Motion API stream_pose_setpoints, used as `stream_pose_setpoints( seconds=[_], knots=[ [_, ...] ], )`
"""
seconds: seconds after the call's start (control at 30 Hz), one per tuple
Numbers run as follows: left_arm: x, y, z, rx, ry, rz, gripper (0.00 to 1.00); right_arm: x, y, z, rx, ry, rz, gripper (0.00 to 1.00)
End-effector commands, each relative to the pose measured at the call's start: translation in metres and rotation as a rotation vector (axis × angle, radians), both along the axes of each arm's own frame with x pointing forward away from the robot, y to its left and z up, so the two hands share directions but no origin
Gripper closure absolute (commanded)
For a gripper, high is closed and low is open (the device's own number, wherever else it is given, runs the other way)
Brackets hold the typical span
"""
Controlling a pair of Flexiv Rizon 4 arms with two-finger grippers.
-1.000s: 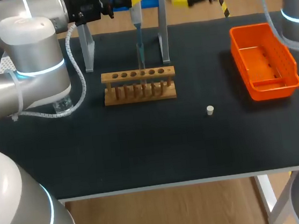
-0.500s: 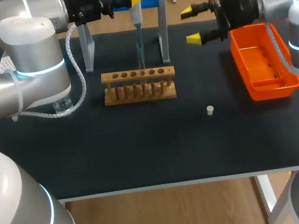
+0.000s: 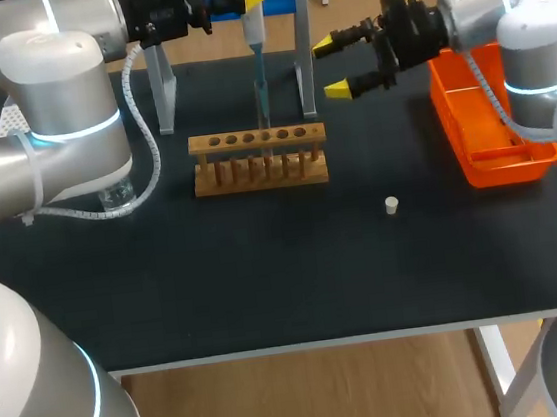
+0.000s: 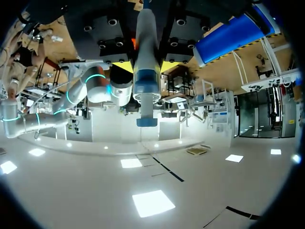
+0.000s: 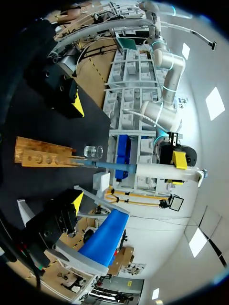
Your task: Invert the test tube, pick up the pipette, mount the tip to pipette, aspirate from beaker and dispense into the tube, eject the tip, return the pipette, and cap with the stopper.
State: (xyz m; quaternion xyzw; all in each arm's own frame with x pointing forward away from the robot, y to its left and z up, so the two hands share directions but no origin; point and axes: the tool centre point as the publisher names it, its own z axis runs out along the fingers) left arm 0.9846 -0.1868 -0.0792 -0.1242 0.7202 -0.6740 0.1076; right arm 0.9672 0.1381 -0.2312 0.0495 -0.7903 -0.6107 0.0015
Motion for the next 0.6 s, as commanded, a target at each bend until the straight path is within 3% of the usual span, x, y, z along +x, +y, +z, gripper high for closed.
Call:
stream_pose_setpoints(
  seconds=[0.03,0.6],
  knots=[
    [0.001,-0.001,0.0,0.0,0.0,0.003,1.0,0.012,0.016,-0.014,0.006,0.021,0.032,0.0],
    [0.001,-0.001,0.0,0.0,0.0,0.003,1.0,0.02,0.061,-0.046,-0.025,0.076,0.017,0.0]
  ],
)
